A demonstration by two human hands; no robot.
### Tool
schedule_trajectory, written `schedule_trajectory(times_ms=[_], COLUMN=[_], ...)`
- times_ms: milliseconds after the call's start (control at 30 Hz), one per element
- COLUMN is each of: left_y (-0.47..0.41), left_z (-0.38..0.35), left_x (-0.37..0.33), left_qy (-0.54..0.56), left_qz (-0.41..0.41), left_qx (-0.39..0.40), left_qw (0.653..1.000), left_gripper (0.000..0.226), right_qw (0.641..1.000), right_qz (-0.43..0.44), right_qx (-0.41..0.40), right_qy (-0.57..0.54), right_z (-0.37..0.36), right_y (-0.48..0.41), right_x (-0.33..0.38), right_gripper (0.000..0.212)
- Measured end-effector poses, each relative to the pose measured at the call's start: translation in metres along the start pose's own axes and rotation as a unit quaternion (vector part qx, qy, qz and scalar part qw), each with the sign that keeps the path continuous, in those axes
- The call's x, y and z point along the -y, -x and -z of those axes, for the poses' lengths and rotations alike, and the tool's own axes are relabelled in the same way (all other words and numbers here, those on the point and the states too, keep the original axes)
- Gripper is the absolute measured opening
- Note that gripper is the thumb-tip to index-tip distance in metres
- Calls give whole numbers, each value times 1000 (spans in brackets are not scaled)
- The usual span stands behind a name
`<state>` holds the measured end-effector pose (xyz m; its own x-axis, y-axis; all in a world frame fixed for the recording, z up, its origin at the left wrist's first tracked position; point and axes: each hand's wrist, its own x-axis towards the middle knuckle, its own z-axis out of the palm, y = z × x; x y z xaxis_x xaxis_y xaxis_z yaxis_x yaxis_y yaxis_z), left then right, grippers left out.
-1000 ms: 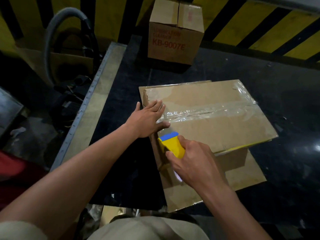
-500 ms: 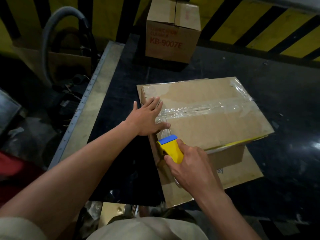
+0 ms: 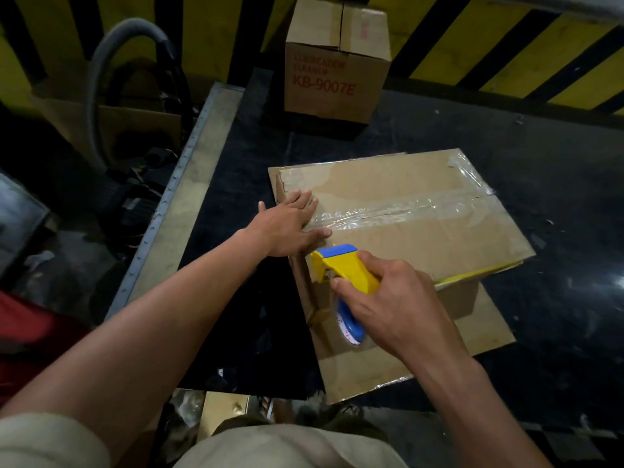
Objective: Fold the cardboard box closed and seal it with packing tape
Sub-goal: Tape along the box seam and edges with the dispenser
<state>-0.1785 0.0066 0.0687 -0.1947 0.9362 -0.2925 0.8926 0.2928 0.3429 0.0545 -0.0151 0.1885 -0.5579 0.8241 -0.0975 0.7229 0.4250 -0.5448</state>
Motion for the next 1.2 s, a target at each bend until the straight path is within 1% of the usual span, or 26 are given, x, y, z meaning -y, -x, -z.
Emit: schedule_trajectory(times_ms=[100,267,400,500,567,700,800,867,933,1067,1133,1200], left_y=[-2,0,1,2,1,2,5,6,5,5,6,10], left_z=[5,4,1,1,0,-4,-8,-10,-11,-13,-14,-16], left_x=[-1,2,0,-1,-5,-12,-12,-9,-7,-7,-10,-17], left_qy=[-17,-13,-29,-38,-39,-43,-25,-27,-29,-47,-76,-125], left_qz=[3,-7,-8,-7,0,15,17,16,14,7,5,-6], left_qx=[12,6,13,12,7,-8,-13,-16,-14,-7,-10,-40], left_qw=[1000,1000,999,999,999,999,999,999,999,999,997,991], left_gripper=[88,79,82,82,84,102,107,109,110,108,106,101], right_qw=[1000,999,999,999,998,998,998,999,999,999,998,998], right_qz=[-10,6,11,6,15,26,37,28,16,-6,-17,-21], right_qx=[-7,-40,-4,2,-5,-14,-19,-14,-8,-3,-2,-6], right_qy=[2,9,45,50,60,56,57,40,28,47,52,60], right_z=[4,1,-22,-49,-59,-61,-62,-60,-56,-52,-56,-60], right_y=[0,0,8,18,21,21,21,24,31,51,53,52], right_x=[4,8,-2,-13,-19,-26,-26,-25,-27,-34,-37,-36], right_gripper=[51,45,45,58,62,63,63,64,65,65,65,64])
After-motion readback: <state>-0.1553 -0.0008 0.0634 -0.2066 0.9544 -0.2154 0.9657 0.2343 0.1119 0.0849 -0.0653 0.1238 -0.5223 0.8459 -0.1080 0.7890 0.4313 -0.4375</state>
